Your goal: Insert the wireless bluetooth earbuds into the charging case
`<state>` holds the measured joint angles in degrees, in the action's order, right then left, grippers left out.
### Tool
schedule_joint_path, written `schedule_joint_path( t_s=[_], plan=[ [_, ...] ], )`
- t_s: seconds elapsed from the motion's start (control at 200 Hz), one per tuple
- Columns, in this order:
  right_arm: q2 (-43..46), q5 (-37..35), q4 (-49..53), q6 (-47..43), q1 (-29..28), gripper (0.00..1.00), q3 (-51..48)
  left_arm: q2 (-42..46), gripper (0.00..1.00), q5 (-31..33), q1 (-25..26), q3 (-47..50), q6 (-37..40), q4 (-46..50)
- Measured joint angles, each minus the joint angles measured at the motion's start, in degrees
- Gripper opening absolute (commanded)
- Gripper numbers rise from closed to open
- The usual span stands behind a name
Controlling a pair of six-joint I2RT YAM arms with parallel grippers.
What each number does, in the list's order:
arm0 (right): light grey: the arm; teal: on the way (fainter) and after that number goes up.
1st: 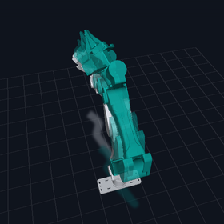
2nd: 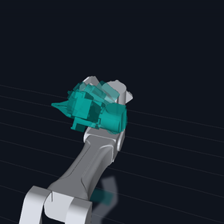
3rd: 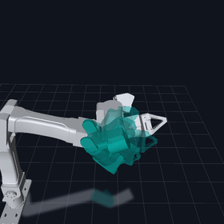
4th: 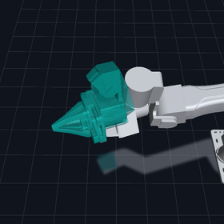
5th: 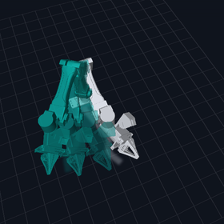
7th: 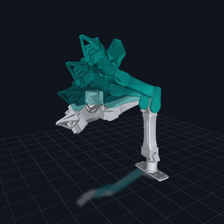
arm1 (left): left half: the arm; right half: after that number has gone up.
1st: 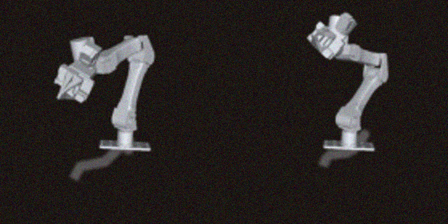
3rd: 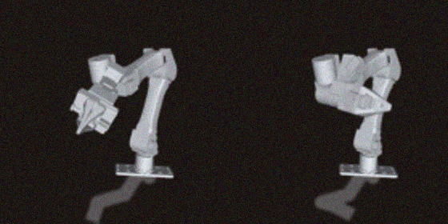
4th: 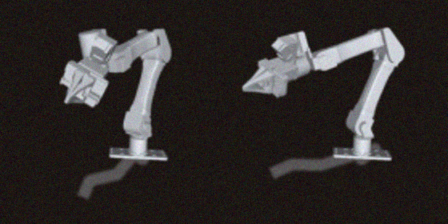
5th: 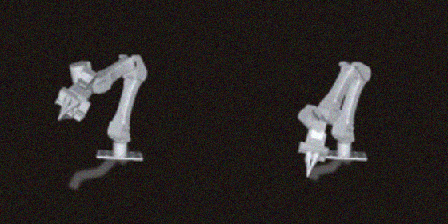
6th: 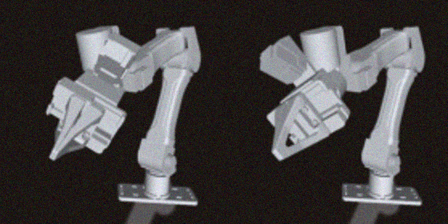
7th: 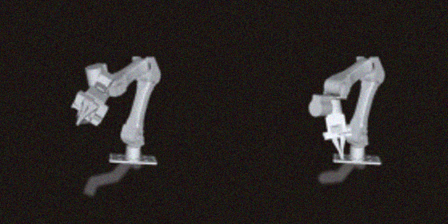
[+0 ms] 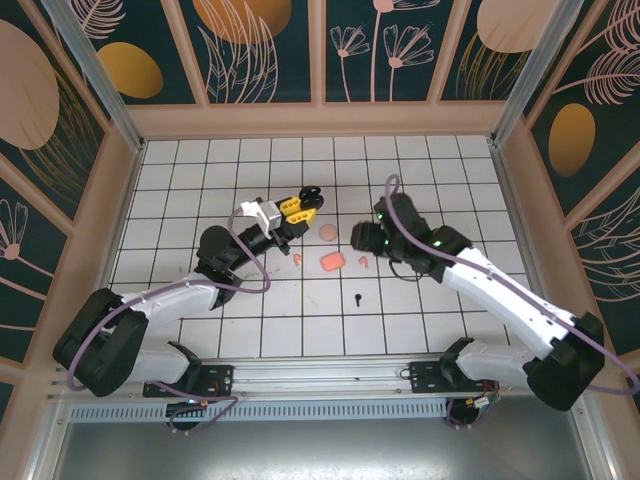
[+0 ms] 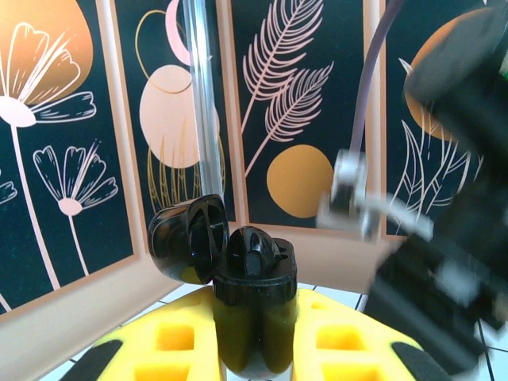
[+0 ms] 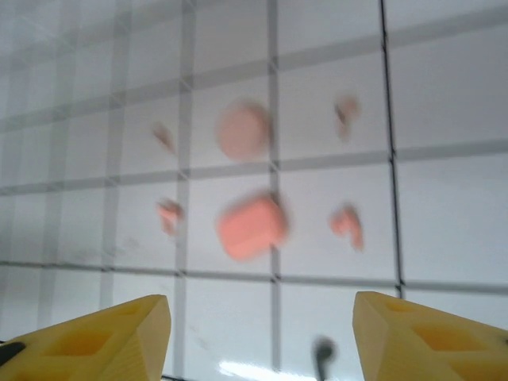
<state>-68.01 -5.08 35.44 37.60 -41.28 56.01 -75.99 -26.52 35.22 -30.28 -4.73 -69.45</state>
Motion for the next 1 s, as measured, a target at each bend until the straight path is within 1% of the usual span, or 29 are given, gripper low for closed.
schedule_joint_path(
  t_s=[0.07, 0.17, 0.405, 0.616, 1.001],
  plan=[
    [-0.9, 1.3, 1.2, 1.4, -0.1, 0.55, -3.6, 0.9, 0.00, 0.0, 0.0, 0.6, 0.0, 0.0],
    [-2.1, 2.2, 1.7, 3.5, -0.9, 0.50, -7.0, 1.8, 0.00, 0.0, 0.0, 1.3, 0.0, 0.0],
    [-7.8, 3.5, 0.6, 7.0, -6.1, 0.41, -10.2, 2.5, 0.00, 0.0, 0.0, 2.1, 0.0, 0.1],
    [-13.4, 3.5, -0.7, 7.8, -8.2, 0.40, -10.3, 2.9, 0.00, 0.0, 0.0, 2.3, 0.0, 0.2],
    [-18.9, 3.1, -2.9, 7.4, -8.6, 0.37, -9.0, 3.7, 0.00, 0.0, 0.0, 2.6, 0.0, 0.2]
  ],
)
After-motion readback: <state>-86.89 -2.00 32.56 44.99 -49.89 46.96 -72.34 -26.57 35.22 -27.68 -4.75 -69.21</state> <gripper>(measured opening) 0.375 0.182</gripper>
